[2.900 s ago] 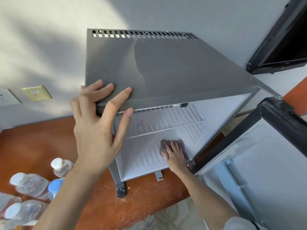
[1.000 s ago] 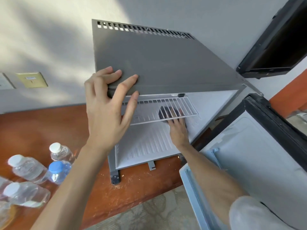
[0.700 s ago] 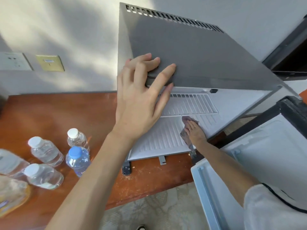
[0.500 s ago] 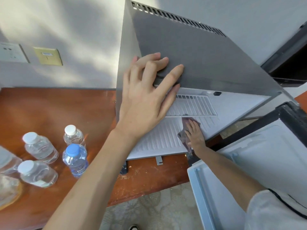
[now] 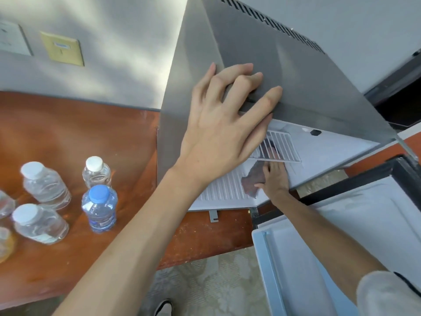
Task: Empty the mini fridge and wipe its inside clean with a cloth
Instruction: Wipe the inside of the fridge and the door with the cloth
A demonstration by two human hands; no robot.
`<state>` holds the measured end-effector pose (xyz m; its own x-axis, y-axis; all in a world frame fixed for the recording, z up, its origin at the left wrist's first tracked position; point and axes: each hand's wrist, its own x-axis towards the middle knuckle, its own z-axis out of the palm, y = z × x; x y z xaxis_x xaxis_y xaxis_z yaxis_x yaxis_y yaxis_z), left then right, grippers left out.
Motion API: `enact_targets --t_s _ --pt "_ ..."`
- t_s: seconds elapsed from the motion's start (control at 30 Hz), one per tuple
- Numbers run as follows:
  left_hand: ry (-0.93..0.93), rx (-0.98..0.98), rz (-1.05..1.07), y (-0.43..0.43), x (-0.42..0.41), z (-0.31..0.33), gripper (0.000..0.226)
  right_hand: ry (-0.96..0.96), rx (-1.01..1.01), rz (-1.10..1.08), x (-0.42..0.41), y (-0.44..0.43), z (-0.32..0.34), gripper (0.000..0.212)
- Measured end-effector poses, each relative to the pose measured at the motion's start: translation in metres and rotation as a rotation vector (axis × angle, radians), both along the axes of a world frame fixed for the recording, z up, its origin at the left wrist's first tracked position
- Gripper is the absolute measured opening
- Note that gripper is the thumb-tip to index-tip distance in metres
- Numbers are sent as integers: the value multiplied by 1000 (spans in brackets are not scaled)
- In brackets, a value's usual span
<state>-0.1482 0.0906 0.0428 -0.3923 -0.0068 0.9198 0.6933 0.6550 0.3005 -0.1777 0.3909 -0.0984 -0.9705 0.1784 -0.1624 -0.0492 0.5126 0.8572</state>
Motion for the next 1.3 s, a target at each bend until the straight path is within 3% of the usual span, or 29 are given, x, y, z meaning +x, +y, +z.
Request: enact_targets --t_s 0.03,0.1,0.13,0.17,0.2,0.23,0.27,0.3,0.47,0.57,0.67,0.8,0.87,0.97,1.0,1.1,1.13,1.27,1.3 --pt "7 1 6 1 0 -1 26 42 -89 -28 -10 -1 1 86" --pt "19 6 20 3 -1 -2 26 95 -584 -178 -22 -7 7 85" --pt "26 9 26 3 -3 -3 26 197 -837 -193 -25 -10 1 95" --pt "32 14 29 3 -4 -3 26 257 -1127 -357 -27 0 -8 112" --pt "32 21 31 4 -5 -3 26 251 -1197 -343 -30 6 -10 124" --pt "29 24 36 3 -6 -4 27 94 -826 -146 -28 3 -5 122" --pt "23 23 37 2 -6 -4 28 -40 -460 -80 -28 -4 -5 110" --pt "14 18 33 2 -6 -5 29 -7 -217 -160 -17 -22 1 98" --pt "-27 -17 0 -1 -3 -3 33 276 -319 -218 34 -11 -11 82" --pt "-33 -12 -18 -4 -1 -3 32 231 -153 -159 45 -4 -11 80" --pt "-17 -15 -24 -3 0 -2 30 286 -207 -168 34 -5 -12 77" --pt "28 2 6 0 -4 -2 28 78 -43 -47 -9 0 -2 67" --pt "51 14 26 2 -6 -4 27 66 -232 -39 -31 1 -8 64" --pt "54 16 38 3 -7 -3 27 22 -445 -228 -26 -11 -11 56" --pt "51 13 34 4 -6 -3 27 -70 -427 -220 -21 -12 -7 58" --pt "38 -1 35 0 -7 -5 29 -55 99 31 -18 -10 -9 95" --pt "32 -8 33 0 -7 -5 29 -45 138 8 -14 -12 -9 102" --pt "-4 -35 25 -1 -4 -5 30 212 -161 -68 14 -6 -5 116" --pt "-7 -37 23 -2 -3 -4 30 161 -106 -45 24 -2 -4 116"
